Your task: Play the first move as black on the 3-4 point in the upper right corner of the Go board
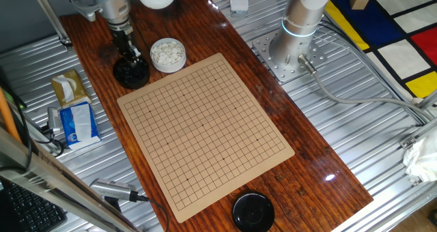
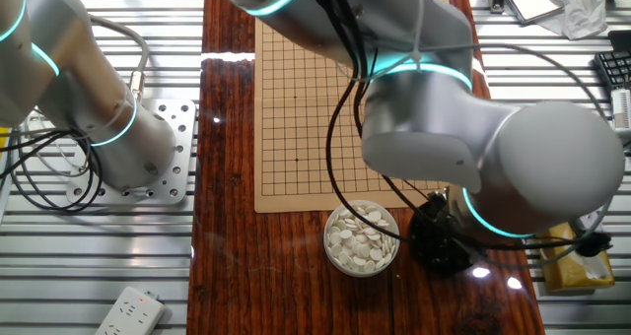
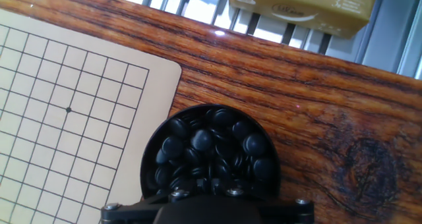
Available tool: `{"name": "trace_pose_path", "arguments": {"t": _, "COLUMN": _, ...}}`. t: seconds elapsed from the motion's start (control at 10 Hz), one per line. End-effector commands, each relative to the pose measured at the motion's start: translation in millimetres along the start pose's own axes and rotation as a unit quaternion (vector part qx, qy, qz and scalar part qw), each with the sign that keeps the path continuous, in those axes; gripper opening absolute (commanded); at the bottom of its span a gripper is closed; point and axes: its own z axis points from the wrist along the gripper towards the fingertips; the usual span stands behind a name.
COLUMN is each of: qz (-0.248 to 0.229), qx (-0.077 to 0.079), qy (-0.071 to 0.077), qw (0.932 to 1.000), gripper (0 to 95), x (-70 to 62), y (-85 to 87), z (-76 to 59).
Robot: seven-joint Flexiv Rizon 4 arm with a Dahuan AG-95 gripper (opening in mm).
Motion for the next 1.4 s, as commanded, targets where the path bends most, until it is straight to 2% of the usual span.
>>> {"name": "trace_pose_path", "arguments": {"t": 0.1, "qz": 0.004, "qx": 0.002, "qy": 0.000, "qw": 1.0000, "gripper": 0.0, "x": -1.4, "y": -0.8, "z": -3.9}}
{"name": "trace_pose_path", "arguments": {"t": 0.5, "qz": 0.018, "qx": 0.012, "qy": 0.005, "qw": 0.9997, "gripper": 0.0, "x": -7.4, "y": -3.1, "z": -13.5}}
{"name": "trace_pose_path", "arguments": {"t": 0.8, "qz": 0.031, "qx": 0.014, "qy": 0.007, "qw": 0.9994, "gripper": 0.0, "x": -7.6, "y": -2.9, "z": -15.0}}
{"name": "trace_pose_path", "arguments": {"t": 1.1, "qz": 0.067, "qx": 0.012, "qy": 0.011, "qw": 0.9976, "gripper": 0.0, "x": -7.7, "y": -3.0, "z": -15.1}}
{"name": "trace_pose_path", "arguments": {"t": 1.4, "qz": 0.058, "qx": 0.016, "qy": 0.015, "qw": 0.9981, "gripper": 0.0, "x": -9.0, "y": -3.5, "z": -15.9}}
